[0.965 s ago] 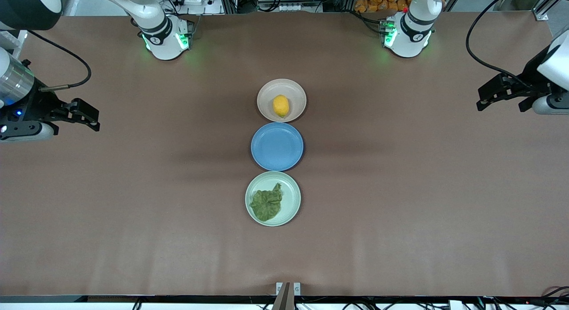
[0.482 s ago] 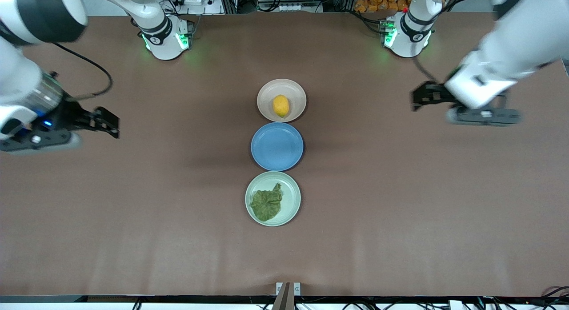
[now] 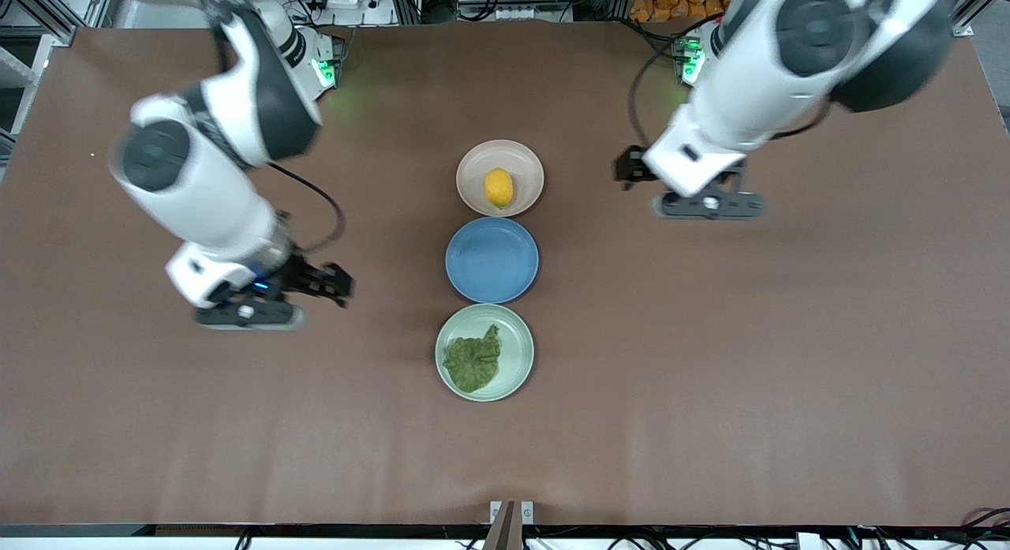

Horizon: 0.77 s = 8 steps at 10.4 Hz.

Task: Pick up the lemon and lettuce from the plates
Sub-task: 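Reach the right gripper to the lettuce while the left gripper reaches the lemon, then lower and close the right gripper on the lettuce while the left grasps the lemon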

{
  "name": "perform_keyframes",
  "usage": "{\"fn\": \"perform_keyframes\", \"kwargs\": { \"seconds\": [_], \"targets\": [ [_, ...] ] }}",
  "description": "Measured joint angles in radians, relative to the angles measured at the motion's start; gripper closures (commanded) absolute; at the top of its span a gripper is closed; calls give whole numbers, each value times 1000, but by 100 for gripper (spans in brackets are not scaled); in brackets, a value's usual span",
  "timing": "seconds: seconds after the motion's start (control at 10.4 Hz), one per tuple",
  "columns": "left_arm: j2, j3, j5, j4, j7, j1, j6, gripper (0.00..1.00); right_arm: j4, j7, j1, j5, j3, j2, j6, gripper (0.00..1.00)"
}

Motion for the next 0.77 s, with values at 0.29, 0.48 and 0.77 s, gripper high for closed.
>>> {"fn": "perform_keyframes", "kwargs": {
  "seconds": [0.29,0.48,0.77],
  "targets": [
    [20,-47,0,-164,-215,-94,204,0,134,228,77,0,-1,213,164,0],
    [31,-84,0,-278,-330,-116,366,0,160,338,108,0,-1,322,303,0],
    [119,-96,0,-339,-455,-175,515,0,200,391,147,0,-2,431,376,0]
  ]
}}
